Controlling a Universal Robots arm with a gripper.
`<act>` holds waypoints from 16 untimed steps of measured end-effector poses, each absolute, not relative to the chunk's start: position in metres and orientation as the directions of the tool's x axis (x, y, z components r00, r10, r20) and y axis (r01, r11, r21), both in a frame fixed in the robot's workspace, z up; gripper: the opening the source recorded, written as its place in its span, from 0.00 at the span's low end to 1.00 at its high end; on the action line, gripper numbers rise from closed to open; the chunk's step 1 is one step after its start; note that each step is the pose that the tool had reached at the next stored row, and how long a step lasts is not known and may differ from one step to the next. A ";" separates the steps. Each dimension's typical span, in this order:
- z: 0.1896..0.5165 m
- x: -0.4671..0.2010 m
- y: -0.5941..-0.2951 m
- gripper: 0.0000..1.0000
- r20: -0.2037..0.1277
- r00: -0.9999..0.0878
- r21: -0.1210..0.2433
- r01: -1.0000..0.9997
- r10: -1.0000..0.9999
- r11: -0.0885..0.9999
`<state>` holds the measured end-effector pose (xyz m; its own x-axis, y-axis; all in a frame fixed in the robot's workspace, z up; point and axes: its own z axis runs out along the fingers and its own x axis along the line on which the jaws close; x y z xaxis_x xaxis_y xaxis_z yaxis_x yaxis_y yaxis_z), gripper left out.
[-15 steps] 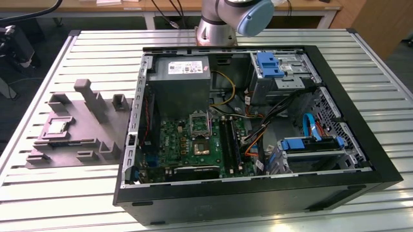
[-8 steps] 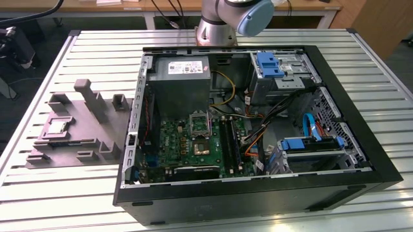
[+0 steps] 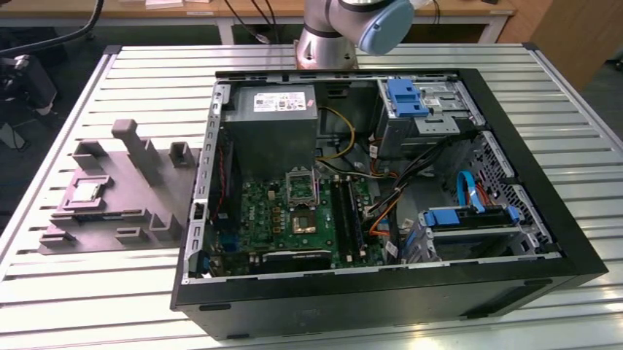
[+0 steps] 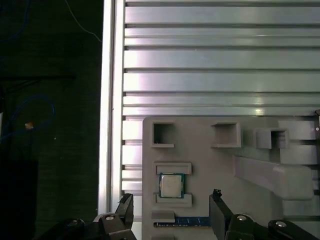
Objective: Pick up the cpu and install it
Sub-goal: 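Pick up the cpu and move it towards the insertion slot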
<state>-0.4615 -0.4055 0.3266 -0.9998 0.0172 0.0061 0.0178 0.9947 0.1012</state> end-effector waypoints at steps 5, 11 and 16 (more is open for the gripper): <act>0.318 -0.462 -0.406 0.71 0.007 -1.000 0.098 0.015 0.015 0.995; 0.307 -0.462 -0.407 0.71 0.010 -1.000 0.098 -0.019 -0.020 0.995; 0.298 -0.462 -0.408 0.71 0.010 -1.000 0.098 -0.019 -0.020 0.995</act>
<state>-0.4615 -0.4080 0.2980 -0.9997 -0.0199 0.0103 -0.0188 0.9950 0.0984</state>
